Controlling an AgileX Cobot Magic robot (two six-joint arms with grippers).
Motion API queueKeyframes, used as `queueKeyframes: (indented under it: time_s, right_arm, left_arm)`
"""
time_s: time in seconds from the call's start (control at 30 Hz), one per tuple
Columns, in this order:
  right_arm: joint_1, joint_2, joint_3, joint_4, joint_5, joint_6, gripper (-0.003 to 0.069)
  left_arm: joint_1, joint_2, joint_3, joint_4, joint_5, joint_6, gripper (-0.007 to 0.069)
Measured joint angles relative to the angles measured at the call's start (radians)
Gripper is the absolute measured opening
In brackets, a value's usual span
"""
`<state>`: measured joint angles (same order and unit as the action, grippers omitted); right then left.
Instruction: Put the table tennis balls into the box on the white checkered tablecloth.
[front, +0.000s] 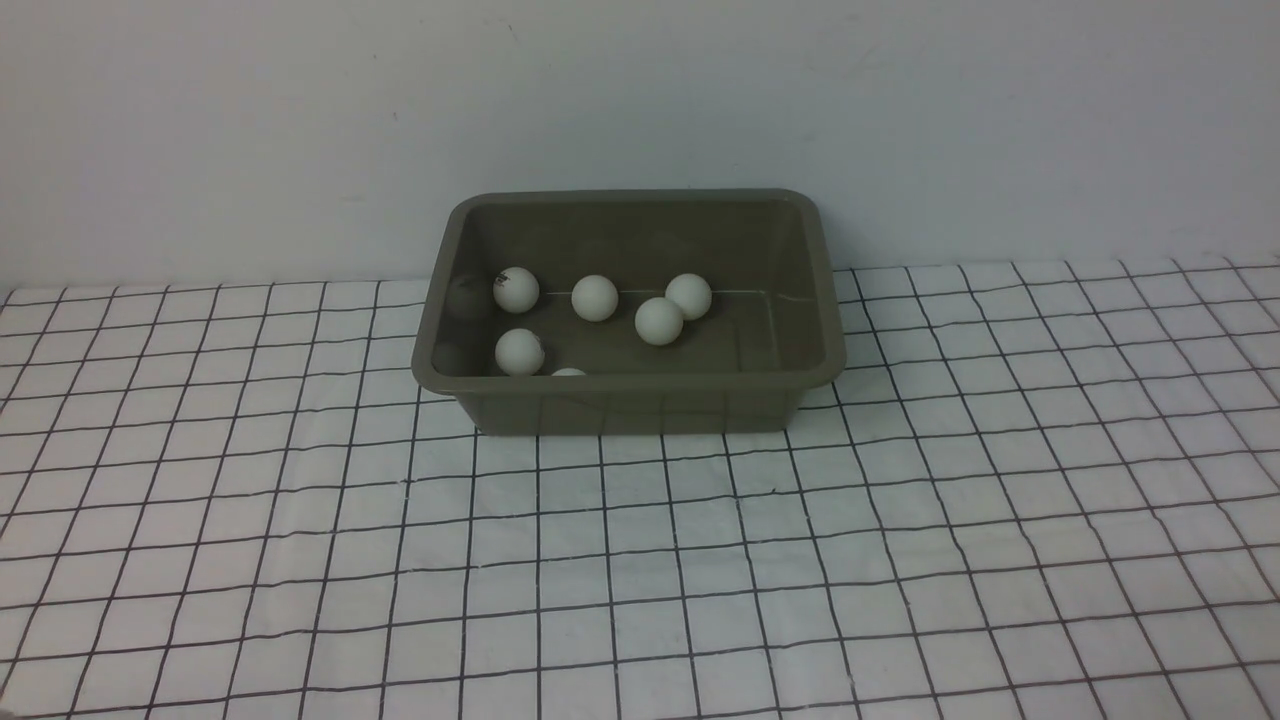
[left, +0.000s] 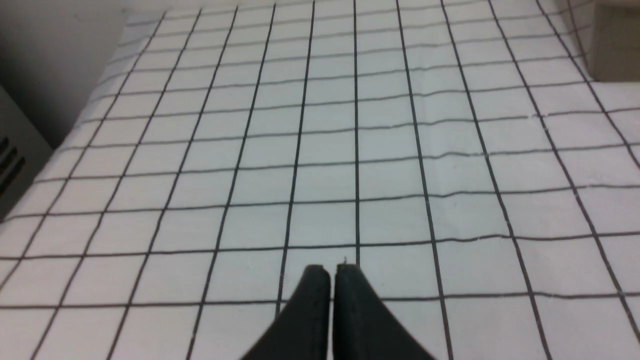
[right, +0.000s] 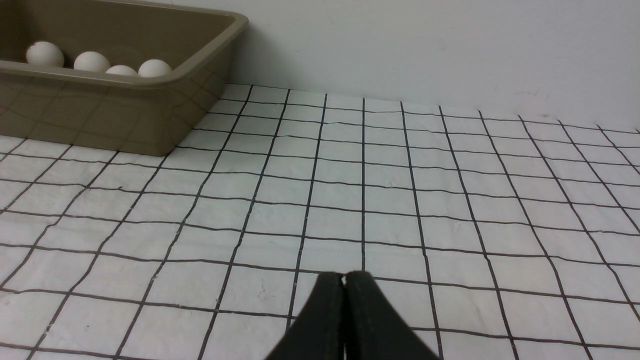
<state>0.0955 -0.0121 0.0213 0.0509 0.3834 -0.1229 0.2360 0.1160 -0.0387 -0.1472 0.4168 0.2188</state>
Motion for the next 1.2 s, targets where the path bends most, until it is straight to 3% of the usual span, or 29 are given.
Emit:
queueKeyframes:
  time_s: [0.57,0.8,1.2]
  right_arm:
    - [0.000,0.000,0.000,0.000,0.000,0.000,-0.0015]
    - [0.000,0.000,0.000,0.000,0.000,0.000,-0.0015]
    - [0.000,0.000,0.000,0.000,0.000,0.000,-0.0015]
  left_arm:
    - [-0.001,-0.127,0.058,-0.003,-0.006,-0.013,-0.0004]
    - [-0.097,-0.127,0.058,-0.003,-0.006,-0.004,-0.0004]
    - [-0.101,-0.127,0.058,0.004,-0.006,-0.015,-0.0004]
